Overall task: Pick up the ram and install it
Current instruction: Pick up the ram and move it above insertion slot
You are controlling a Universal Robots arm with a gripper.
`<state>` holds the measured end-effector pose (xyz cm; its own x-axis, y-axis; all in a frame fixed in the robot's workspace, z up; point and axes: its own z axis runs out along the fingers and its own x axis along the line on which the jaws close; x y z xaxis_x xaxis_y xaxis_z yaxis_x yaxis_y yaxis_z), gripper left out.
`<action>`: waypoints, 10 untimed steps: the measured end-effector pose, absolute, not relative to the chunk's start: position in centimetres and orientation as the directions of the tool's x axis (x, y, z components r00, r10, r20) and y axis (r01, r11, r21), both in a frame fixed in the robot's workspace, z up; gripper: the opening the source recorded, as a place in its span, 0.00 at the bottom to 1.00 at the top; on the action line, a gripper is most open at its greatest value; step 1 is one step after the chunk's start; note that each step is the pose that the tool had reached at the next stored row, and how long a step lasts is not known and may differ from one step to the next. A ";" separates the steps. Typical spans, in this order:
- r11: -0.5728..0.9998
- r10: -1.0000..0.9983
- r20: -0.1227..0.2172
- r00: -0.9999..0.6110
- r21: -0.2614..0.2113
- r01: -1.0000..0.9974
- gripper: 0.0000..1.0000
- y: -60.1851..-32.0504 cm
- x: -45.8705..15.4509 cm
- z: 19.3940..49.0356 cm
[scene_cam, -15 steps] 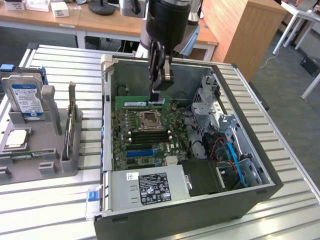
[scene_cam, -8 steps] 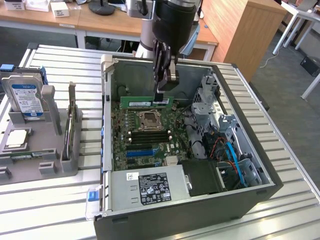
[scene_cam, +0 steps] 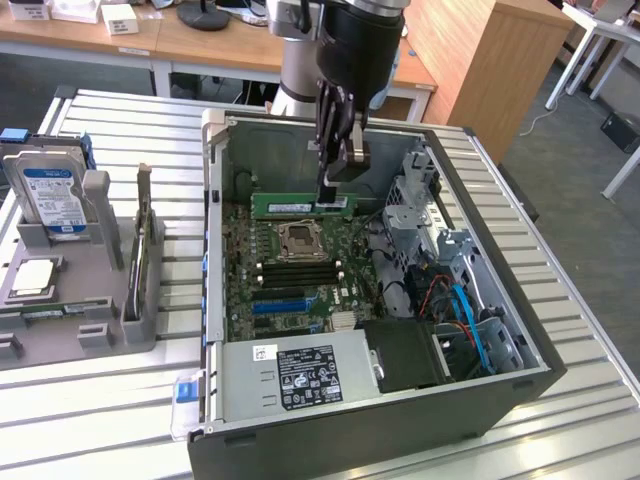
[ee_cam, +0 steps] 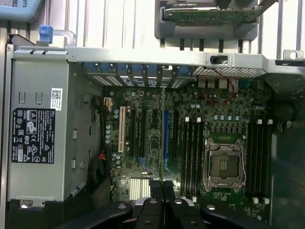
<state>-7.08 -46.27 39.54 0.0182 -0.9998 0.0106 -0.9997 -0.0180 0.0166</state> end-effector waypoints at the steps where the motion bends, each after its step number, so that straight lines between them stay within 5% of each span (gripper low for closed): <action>1: -0.018 -1.000 0.011 0.018 0.017 -1.000 0.12 -46.3 -6.9 39.5; 10: -0.018 -1.000 0.011 0.018 0.017 -1.000 0.12 -46.2 -5.6 39.5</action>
<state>-5.56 -46.22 39.54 0.0183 -0.9998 0.0106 -0.9997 -0.0181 0.0166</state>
